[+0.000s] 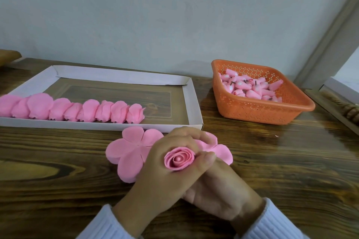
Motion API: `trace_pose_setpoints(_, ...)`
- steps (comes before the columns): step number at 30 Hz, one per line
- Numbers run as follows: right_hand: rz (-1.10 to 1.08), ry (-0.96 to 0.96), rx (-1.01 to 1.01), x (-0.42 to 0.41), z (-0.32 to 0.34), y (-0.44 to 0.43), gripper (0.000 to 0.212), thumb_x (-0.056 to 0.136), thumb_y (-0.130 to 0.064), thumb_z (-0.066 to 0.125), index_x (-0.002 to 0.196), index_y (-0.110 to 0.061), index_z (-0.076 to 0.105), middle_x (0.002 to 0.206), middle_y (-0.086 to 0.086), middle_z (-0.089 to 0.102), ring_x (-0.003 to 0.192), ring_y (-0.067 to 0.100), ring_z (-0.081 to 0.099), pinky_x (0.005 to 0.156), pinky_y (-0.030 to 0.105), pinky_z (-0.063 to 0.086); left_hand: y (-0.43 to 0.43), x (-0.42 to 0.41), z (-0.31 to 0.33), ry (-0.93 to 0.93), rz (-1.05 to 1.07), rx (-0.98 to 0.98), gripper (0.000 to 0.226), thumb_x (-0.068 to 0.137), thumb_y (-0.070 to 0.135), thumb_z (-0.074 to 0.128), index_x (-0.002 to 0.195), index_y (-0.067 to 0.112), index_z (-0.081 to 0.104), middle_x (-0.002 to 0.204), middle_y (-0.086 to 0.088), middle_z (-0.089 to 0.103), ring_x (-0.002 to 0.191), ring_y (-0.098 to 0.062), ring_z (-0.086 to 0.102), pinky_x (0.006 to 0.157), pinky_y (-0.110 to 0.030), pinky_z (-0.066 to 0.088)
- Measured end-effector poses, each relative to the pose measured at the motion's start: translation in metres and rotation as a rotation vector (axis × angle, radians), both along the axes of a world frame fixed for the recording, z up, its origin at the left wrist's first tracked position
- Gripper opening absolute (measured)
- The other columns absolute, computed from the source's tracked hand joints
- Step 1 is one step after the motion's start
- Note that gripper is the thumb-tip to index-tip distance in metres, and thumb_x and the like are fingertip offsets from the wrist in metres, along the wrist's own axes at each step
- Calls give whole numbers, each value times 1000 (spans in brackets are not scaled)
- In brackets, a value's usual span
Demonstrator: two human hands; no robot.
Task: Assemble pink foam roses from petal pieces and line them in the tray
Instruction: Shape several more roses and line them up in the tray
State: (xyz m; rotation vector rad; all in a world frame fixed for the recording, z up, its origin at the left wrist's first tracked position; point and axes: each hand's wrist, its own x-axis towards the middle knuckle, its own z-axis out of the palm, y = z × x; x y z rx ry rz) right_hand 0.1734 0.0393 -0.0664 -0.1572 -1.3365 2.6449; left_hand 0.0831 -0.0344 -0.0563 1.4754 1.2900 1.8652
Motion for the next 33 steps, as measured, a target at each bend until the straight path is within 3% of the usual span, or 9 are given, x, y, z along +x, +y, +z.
trace_pose_setpoints(6, -8, 44, -53, 1, 1, -1, 33, 93, -20, 51, 125, -13, 55, 120, 3, 60, 118, 18, 54, 97, 37, 44, 0, -5, 1, -28, 95, 16, 19, 68, 21, 72, 65, 16, 54, 96, 0, 67, 94, -12, 65, 79, -15, 48)
trace_pose_setpoints(8, 4, 34, -39, -1, 2, -2, 27, 91, -30, 60, 116, -20, 64, 114, -3, 63, 111, 12, 58, 89, 29, 49, 1, -3, 0, -30, 51, 14, 12, 71, 21, 71, 68, 15, 61, 99, 1, 68, 98, -13, 65, 81, -16, 48)
trace_pose_setpoints(11, 18, -24, 39, -2, 0, -3, 38, 78, -49, 71, 110, -30, 67, 113, -8, 63, 111, 11, 55, 93, 33, 41, 1, -2, -2, 5, 11, -15, 21, 77, 24, 67, 73, 3, 67, 104, 4, 70, 103, -12, 65, 84, -16, 47)
trace_pose_setpoints(16, -14, -9, -16, 2, 5, -2, 47, 87, -27, 56, 131, -11, 49, 124, 5, 57, 119, 20, 53, 99, 38, 42, 1, -5, -1, -19, 79, -13, 22, 70, 26, 69, 60, 10, 57, 95, 0, 68, 91, -9, 65, 79, -13, 46)
trace_pose_setpoints(20, -70, -16, 40, 3, 8, -5, 22, 89, -14, 45, 109, -15, 53, 103, 1, 56, 92, 7, 64, 77, 26, 55, 2, -4, -1, -12, -12, -18, 13, 70, 22, 72, 69, 14, 62, 102, 2, 69, 100, -13, 66, 81, -17, 49)
trace_pose_setpoints(25, -142, -82, 121, 3, 3, -3, 18, 95, -18, 45, 103, -25, 59, 96, -6, 67, 87, 7, 66, 82, 28, 53, 2, -2, -4, 12, 7, -38, 5, 77, 27, 67, 73, 25, 68, 103, 10, 70, 96, -8, 67, 73, -11, 49)
trace_pose_setpoints(28, -150, -110, 70, 0, 6, 0, 41, 92, -42, 46, 120, -18, 62, 114, 5, 67, 103, 20, 63, 91, 41, 49, 5, -4, -7, 53, 238, -11, 7, 75, 33, 66, 72, 27, 67, 91, 9, 70, 89, -14, 67, 74, -28, 54)
trace_pose_setpoints(30, -202, -80, 36, 0, 8, 6, 60, 81, -52, 56, 129, -17, 55, 108, 6, 69, 90, 22, 67, 83, 43, 54, 6, -7, -8, 166, 371, 20, 9, 77, 32, 66, 73, 24, 68, 84, 7, 68, 81, -19, 67, 71, -38, 55)
trace_pose_setpoints(33, -291, -24, 126, 3, 7, 6, 92, 54, -47, 85, 135, -24, 46, 95, -1, 72, 80, 16, 69, 71, 33, 56, 6, -9, -11, 363, 457, 9, 8, 71, 25, 69, 74, 27, 62, 77, 11, 64, 79, -3, 60, 74, -24, 51)
